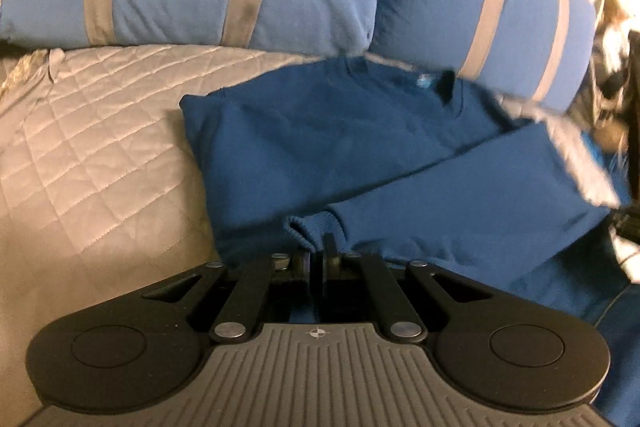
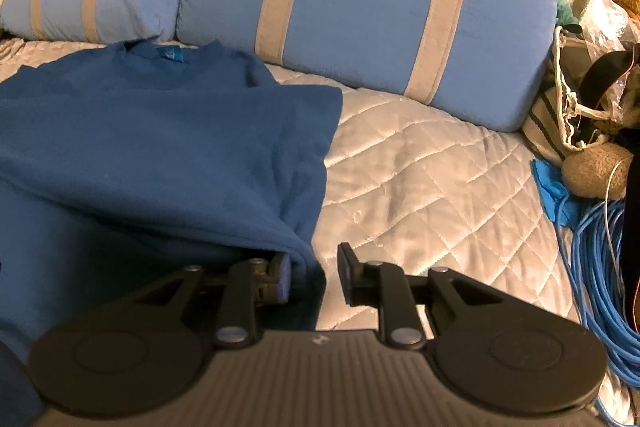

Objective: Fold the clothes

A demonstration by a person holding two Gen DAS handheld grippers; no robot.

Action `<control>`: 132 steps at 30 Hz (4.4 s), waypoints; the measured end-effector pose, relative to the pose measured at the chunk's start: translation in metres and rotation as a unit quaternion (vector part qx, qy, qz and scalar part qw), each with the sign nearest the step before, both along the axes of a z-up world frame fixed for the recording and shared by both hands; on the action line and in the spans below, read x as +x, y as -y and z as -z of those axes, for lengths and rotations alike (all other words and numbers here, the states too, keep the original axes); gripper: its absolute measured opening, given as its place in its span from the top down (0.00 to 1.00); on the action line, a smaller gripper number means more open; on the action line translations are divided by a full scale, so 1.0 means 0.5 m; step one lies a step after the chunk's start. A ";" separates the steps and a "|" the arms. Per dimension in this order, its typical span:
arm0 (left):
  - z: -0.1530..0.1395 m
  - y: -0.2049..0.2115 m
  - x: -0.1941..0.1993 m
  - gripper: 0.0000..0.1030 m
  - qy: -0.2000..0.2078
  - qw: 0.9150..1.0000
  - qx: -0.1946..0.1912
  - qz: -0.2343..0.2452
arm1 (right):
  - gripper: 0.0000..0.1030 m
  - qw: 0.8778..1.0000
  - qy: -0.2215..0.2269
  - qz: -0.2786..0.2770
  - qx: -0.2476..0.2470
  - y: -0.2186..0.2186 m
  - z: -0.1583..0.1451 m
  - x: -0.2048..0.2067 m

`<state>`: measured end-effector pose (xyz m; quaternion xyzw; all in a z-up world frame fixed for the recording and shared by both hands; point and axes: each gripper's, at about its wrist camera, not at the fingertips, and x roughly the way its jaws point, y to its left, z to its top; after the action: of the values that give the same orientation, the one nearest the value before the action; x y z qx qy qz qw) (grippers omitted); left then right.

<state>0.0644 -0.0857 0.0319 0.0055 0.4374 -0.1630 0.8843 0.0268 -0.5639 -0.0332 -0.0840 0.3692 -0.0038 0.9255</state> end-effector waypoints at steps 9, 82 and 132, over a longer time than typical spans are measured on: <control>0.007 0.031 -0.018 0.82 0.001 0.996 0.080 0.031 | 0.29 1.000 -0.007 0.003 -0.012 0.020 0.000 -0.009; -0.521 -0.172 -0.558 0.26 0.313 0.942 0.106 -0.053 | 0.00 0.948 0.296 0.083 0.082 0.352 -0.605 -0.490; -0.121 -0.217 -0.541 0.26 0.055 0.980 -0.182 -0.062 | 0.43 0.916 -0.075 -0.110 0.377 0.144 -0.093 -0.559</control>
<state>-0.2062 0.0229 0.0924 -0.1739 0.3506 -0.1844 0.9016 -0.2525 -0.6361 0.0133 0.2310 0.4001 0.2443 0.8526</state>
